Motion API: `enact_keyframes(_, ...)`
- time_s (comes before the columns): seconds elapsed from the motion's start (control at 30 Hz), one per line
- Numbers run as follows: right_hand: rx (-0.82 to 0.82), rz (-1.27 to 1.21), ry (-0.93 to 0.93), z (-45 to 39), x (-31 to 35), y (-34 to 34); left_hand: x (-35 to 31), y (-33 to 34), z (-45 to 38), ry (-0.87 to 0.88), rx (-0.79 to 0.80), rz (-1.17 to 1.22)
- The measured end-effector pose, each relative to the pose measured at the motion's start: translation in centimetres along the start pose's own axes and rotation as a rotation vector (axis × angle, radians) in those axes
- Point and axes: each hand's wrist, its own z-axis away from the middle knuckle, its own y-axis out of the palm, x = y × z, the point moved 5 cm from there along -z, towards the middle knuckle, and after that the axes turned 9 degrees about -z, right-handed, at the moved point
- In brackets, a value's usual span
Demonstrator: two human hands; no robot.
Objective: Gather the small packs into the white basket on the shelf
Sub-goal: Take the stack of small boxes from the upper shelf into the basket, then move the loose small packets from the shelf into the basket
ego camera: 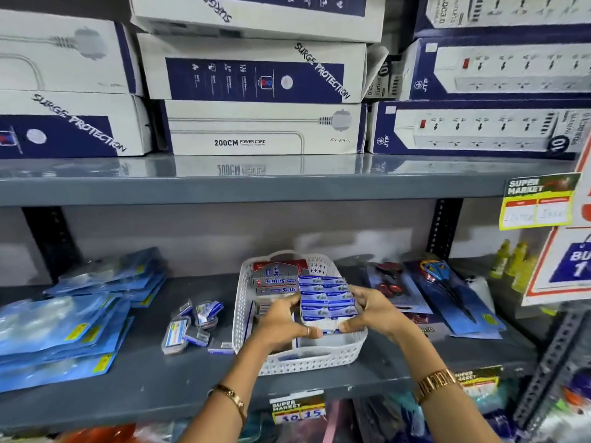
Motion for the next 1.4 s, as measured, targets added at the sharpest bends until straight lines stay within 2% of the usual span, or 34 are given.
enact_keyframes(0.33,0.013,0.268,0.244,-4.9,-4.2,1.2,4.1,2.1,-3.3,-0.147,0.129,-0.146)
enact_keyframes(0.6,0.033,0.49,0.379,-5.9,-5.2,2.3,4.6,2.7,-3.5,-0.154,0.13,-0.349)
enact_keyframes(0.7,0.044,0.605,0.394,-5.9,-5.3,2.8,4.7,3.2,-3.4,-0.228,0.133,-0.374)
enact_keyframes(0.8,0.01,0.662,0.361,-5.8,-5.2,3.0,4.4,3.1,-3.3,-0.22,0.124,-0.454)
enact_keyframes(0.9,-0.07,0.612,0.325,-5.7,-4.5,2.5,4.2,2.4,-3.0,-0.206,0.085,-0.462)
enact_keyframes(1.0,-0.074,0.639,0.223,-5.3,-3.6,2.7,4.1,1.1,-2.2,-0.163,0.035,-0.546)
enact_keyframes(1.13,-0.138,0.74,0.101,-4.0,-2.0,3.3,4.0,-0.6,-0.4,-0.199,-0.039,-0.618)
enact_keyframes(1.4,-0.203,0.733,-0.167,-1.8,2.1,7.7,4.2,-5.1,5.3,-0.103,-0.46,-0.849)
